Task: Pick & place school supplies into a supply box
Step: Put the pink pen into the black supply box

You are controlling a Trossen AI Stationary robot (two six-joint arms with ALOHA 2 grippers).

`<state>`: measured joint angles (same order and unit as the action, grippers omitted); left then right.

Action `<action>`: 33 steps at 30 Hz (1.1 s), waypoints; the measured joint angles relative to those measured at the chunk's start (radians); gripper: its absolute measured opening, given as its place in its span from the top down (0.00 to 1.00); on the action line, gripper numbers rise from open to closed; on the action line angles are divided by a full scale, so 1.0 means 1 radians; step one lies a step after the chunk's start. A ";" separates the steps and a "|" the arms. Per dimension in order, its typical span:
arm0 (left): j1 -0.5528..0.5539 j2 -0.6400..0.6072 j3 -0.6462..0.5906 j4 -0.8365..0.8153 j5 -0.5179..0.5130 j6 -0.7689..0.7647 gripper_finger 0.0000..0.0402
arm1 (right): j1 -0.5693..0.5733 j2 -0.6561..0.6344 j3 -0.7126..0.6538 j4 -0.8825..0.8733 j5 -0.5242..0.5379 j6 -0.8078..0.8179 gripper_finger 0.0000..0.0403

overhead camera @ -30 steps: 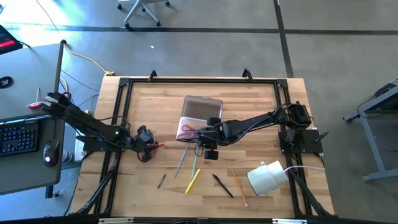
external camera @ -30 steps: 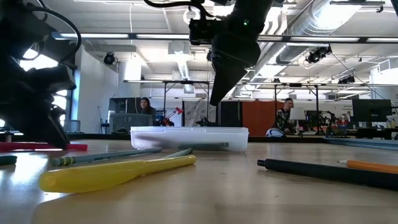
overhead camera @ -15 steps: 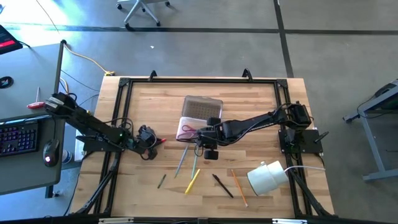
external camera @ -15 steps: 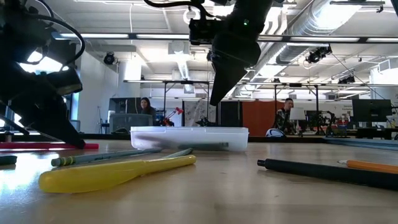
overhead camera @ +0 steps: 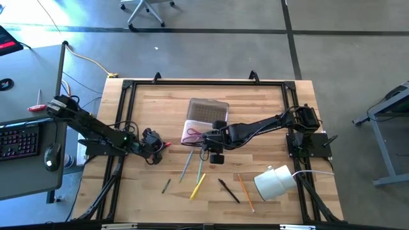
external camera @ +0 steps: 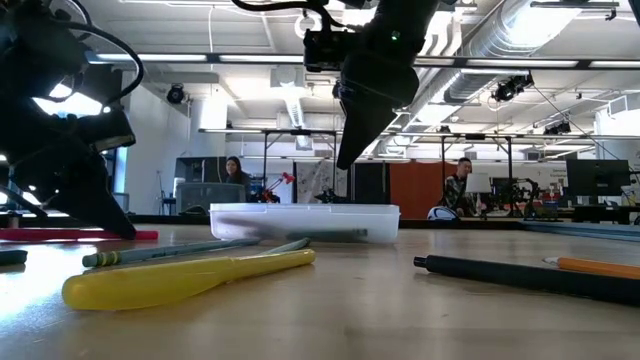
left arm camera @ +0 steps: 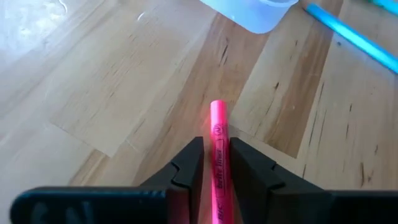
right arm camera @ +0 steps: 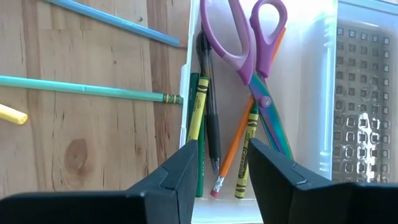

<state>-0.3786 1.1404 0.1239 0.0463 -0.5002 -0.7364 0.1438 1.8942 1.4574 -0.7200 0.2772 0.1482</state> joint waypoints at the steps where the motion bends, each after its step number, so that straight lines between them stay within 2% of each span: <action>1: 0.000 0.001 0.001 -0.006 -0.001 -0.001 0.73 | 0.000 0.000 0.000 0.000 0.000 0.000 0.71; 7: -0.001 0.005 -0.010 0.002 -0.016 -0.031 0.74 | 0.000 0.000 0.000 0.003 0.000 0.000 0.71; 13: -0.001 0.005 -0.010 0.002 -0.037 -0.031 0.67 | 0.000 0.000 0.000 0.040 0.000 0.005 0.71; 21: -0.001 0.007 -0.012 -0.004 -0.130 -0.033 0.61 | 0.000 0.000 0.000 0.104 -0.050 0.008 0.71; 26: -0.002 0.083 -0.008 0.010 -0.150 -0.139 0.61 | 0.007 0.000 0.000 0.120 -0.049 0.010 0.71; 33: -0.003 0.248 -0.004 0.125 -0.251 -0.268 0.61 | 0.021 0.000 0.000 0.127 -0.050 0.051 0.71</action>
<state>-0.3813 1.3882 0.1204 0.1709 -0.7512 -1.0042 0.1649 1.8942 1.4574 -0.5927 0.2271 0.1989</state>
